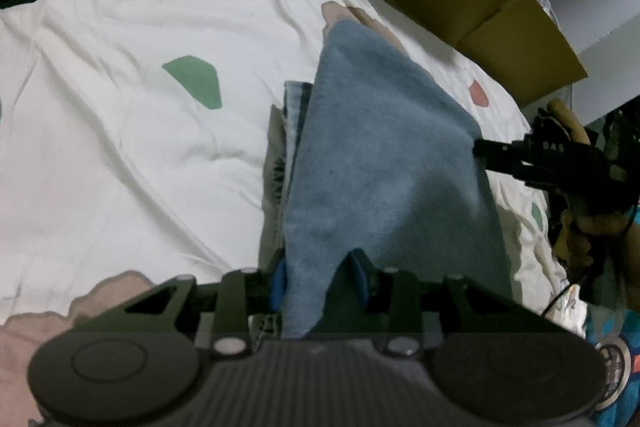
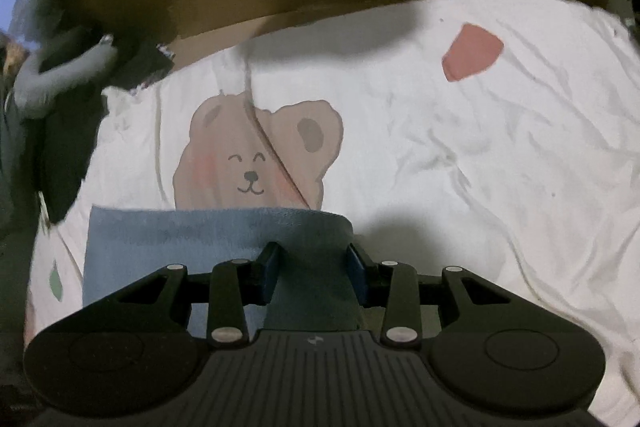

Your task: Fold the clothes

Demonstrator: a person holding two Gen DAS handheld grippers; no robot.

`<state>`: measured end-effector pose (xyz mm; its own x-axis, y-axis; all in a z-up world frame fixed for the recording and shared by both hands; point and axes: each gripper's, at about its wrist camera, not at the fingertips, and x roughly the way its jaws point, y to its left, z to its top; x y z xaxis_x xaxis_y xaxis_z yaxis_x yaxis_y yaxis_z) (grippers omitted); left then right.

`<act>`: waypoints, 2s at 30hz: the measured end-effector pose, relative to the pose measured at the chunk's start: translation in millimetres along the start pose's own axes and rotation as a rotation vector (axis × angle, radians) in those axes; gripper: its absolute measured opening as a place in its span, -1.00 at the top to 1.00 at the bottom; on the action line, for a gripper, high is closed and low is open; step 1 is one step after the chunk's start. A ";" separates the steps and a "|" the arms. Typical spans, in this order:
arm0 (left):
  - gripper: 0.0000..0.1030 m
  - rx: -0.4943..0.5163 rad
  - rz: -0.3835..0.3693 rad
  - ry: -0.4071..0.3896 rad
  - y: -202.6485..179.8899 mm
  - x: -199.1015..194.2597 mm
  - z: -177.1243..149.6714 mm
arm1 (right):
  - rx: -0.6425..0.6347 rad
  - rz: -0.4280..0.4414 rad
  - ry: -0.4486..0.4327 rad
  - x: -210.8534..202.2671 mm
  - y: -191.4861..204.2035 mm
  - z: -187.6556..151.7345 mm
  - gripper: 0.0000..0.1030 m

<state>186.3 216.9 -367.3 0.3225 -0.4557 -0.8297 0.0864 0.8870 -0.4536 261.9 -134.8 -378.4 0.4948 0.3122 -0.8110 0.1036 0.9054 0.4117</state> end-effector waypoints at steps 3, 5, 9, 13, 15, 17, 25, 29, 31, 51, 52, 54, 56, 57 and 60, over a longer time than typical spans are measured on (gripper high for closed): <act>0.14 -0.013 0.010 0.002 1.8 0.7 -0.2 | 0.033 0.008 0.007 1.8 -4.3 -1.1 0.23; -0.14 -0.039 0.027 0.008 3.6 1.5 -0.6 | 0.052 0.011 0.014 -0.5 -5.7 -4.7 0.21; -0.15 -0.046 0.034 0.008 3.5 0.4 0.5 | 0.081 0.014 0.047 -8.2 -13.6 -23.4 0.19; -0.15 -0.024 0.026 0.008 2.2 1.0 2.8 | 0.111 0.031 0.079 -17.0 -22.3 -44.6 0.18; -0.17 -0.019 0.019 0.009 2.1 2.1 4.4 | 0.119 0.044 0.091 -20.4 -24.5 -54.1 0.17; -0.18 -0.015 0.015 0.010 0.4 3.4 5.8 | 0.129 0.055 0.103 -23.2 -26.3 -63.0 0.16; -0.25 -0.019 -0.014 0.011 -2.9 13.7 13.9 | 0.141 0.085 0.116 -28.4 -20.2 -84.4 0.15; -0.24 -0.022 -0.014 0.020 -2.6 13.4 15.2 | 0.102 0.073 0.110 -26.7 -8.3 -82.3 0.02; -0.23 -0.010 -0.007 0.026 -4.9 12.8 17.0 | 0.125 0.079 0.104 -23.0 -9.7 -84.5 -0.01; -0.22 -0.008 -0.024 0.049 -6.9 22.8 23.6 | 0.117 0.121 0.075 -23.0 -7.9 -88.9 0.35; -0.21 -0.004 -0.023 0.046 -7.0 22.4 23.4 | 0.131 0.124 0.071 -25.6 -8.3 -88.3 0.42; -0.21 -0.003 -0.026 0.039 -6.3 21.9 22.6 | 0.164 0.134 0.065 -29.2 -9.8 -86.4 0.44; -0.21 -0.010 -0.035 0.033 -4.7 21.9 20.9 | 0.160 0.131 0.072 -25.1 -10.4 -86.6 0.35; -0.21 -0.012 -0.039 0.031 -4.4 22.0 20.0 | 0.157 0.130 0.080 -21.6 -11.4 -87.1 0.28; -0.21 0.000 -0.034 0.027 -4.7 20.5 19.5 | 0.164 0.164 0.112 -9.7 -18.1 -86.2 0.12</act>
<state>210.9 204.8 -375.8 0.2934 -0.4875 -0.8224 0.0964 0.8709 -0.4819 180.8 -129.4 -413.8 0.4189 0.4894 -0.7649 0.1728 0.7840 0.5963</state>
